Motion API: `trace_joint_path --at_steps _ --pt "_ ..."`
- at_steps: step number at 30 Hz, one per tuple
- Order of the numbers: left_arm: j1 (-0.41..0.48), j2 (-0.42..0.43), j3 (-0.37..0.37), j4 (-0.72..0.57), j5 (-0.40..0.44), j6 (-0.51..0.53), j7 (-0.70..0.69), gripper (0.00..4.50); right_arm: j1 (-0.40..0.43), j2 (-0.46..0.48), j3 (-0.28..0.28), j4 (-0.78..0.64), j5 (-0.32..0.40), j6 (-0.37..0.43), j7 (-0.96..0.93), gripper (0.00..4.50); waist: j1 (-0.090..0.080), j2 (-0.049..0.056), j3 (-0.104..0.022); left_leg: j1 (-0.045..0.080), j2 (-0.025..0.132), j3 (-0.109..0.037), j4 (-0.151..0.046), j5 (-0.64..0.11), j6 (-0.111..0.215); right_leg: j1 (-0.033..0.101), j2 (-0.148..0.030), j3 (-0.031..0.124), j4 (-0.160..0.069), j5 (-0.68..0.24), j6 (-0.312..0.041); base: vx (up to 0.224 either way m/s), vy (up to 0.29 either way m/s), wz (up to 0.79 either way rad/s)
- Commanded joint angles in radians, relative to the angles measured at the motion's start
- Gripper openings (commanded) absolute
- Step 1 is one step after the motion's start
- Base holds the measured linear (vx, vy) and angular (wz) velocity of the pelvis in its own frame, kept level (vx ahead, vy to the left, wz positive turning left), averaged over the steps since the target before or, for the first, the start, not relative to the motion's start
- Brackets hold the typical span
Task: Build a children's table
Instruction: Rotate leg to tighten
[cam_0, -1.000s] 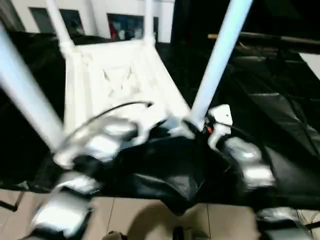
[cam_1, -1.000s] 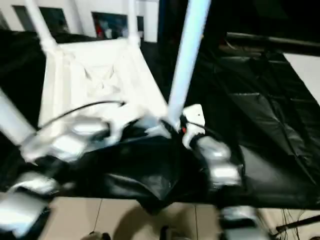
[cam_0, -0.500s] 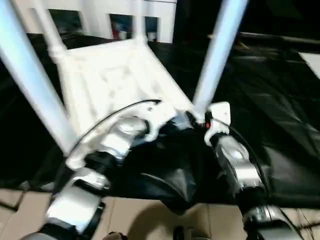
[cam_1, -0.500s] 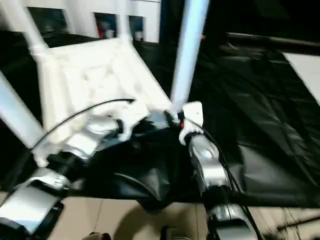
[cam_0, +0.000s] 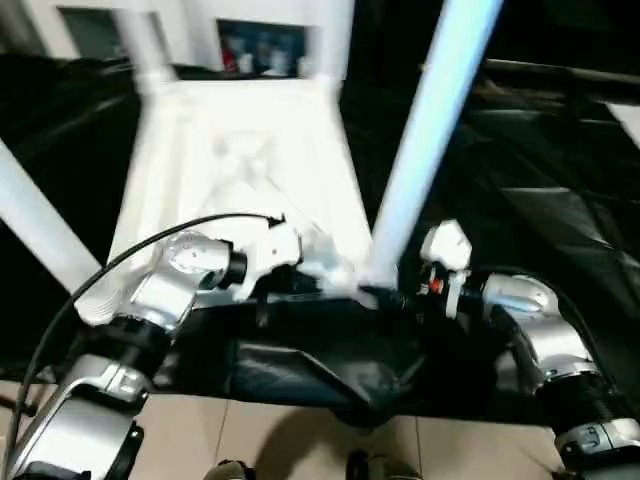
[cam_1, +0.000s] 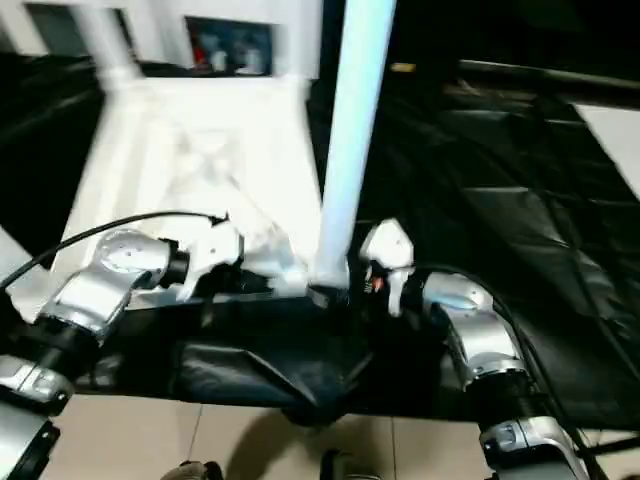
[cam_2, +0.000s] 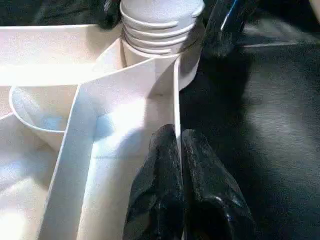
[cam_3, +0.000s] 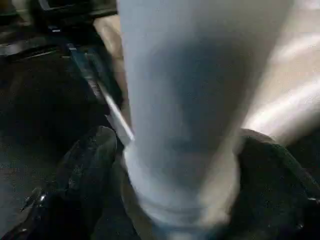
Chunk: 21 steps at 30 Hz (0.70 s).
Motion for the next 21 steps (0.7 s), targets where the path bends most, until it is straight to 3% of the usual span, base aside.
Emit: trace_joint_path --at_steps 1,7,14,21 --pt "0.025 -0.016 -0.031 -0.009 -0.024 0.001 -0.036 0.0 -0.006 -0.029 0.015 -0.014 0.014 0.009 0.051 3.83 -0.002 -0.008 -0.068 0.01 0.027 -0.001 -0.048 -0.066 0.157 0.07 -0.058 0.041 -0.04 0.004 -0.297 0.0 0.0 0.0" --pt "0.024 -0.01 -0.022 -0.001 -0.019 -0.009 -0.032 0.0 -0.017 -0.029 0.013 -0.006 0.018 0.019 0.082 3.66 0.006 -0.011 -0.066 0.01 0.024 -0.003 -0.05 -0.117 0.105 0.07 -0.061 0.043 -0.051 -0.131 -0.25 0.0 0.0 0.0" --pt "0.024 -0.003 -0.016 0.0 -0.019 -0.006 -0.041 0.0 -0.015 -0.033 0.014 -0.002 0.018 0.02 0.107 2.97 0.009 -0.01 -0.071 0.008 0.022 -0.001 -0.044 -0.059 0.132 0.073 -0.056 0.041 -0.037 -0.021 -0.27 0.0 0.0 0.0" --pt "0.027 0.002 -0.019 0.002 -0.014 -0.004 -0.045 0.0 -0.006 -0.034 0.015 0.0 0.011 0.023 0.109 2.75 0.01 -0.01 -0.071 0.009 0.022 -0.002 -0.045 -0.072 0.125 0.073 -0.057 0.041 -0.04 -0.053 -0.265 0.0 0.0 0.0"
